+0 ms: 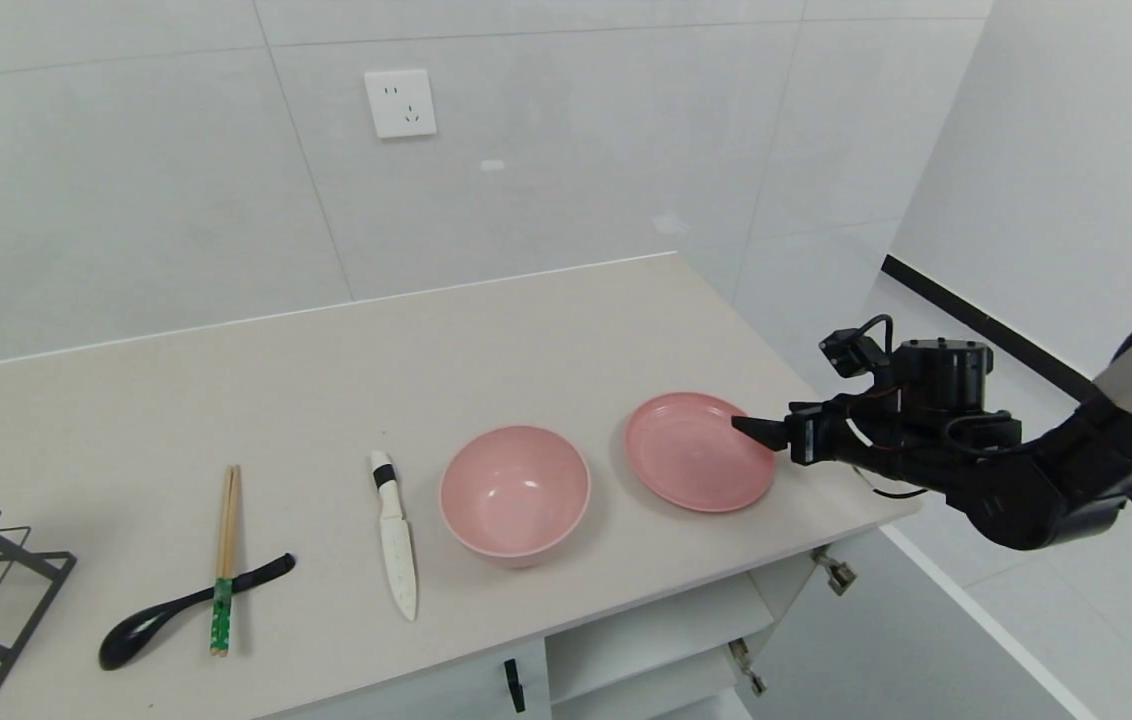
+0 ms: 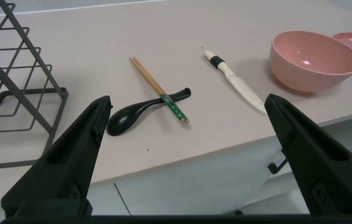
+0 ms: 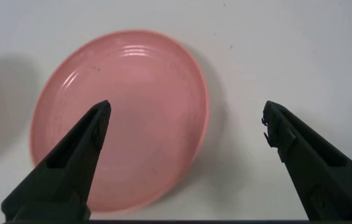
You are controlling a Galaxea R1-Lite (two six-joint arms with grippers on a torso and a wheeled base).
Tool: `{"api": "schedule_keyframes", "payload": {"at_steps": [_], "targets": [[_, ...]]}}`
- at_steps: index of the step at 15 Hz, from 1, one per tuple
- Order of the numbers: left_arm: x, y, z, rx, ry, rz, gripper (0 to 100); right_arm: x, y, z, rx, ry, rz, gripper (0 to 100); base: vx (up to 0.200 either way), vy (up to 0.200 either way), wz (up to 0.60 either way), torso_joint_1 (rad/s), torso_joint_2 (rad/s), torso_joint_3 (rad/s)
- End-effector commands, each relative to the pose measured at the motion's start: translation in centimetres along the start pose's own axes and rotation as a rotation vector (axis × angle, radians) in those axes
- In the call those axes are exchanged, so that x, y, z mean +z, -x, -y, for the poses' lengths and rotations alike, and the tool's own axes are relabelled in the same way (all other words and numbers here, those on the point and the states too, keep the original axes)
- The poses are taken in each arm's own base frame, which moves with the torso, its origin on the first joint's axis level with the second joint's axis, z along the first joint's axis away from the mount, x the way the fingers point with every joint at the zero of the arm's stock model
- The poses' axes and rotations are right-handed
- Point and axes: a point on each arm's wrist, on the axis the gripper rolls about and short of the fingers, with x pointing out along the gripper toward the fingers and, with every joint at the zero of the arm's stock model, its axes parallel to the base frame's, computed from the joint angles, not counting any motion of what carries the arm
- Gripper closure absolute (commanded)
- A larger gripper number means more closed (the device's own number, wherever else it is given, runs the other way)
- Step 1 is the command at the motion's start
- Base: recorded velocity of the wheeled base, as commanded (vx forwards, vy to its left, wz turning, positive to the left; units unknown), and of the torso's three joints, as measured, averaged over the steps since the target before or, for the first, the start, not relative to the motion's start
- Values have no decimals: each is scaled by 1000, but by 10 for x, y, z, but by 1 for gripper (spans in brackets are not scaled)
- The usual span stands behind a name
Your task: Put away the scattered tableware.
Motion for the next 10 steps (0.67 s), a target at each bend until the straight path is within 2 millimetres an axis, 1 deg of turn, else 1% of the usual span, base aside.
{"api": "schedule_keyframes", "payload": {"at_steps": [1,2,6,8,10], "targets": [[0,0,0,0,0,-1,0,-9,-14,4,3,-7,-23,0,0,0,0,0,0,0],[0,0,0,0,0,-1,0,-15,-17,4,4,-10,-41,0,0,0,0,0,0,0],[0,0,0,0,0,-2,0,-23,-23,-3,24,-6,-63,0,0,0,0,0,0,0],[0,0,0,0,2,-1,0,-27,-28,-15,57,5,-78,0,0,0,0,0,0,0],[0,0,0,0,2,-1,0,-28,-31,-20,69,11,-82,0,0,0,0,0,0,0]]}}
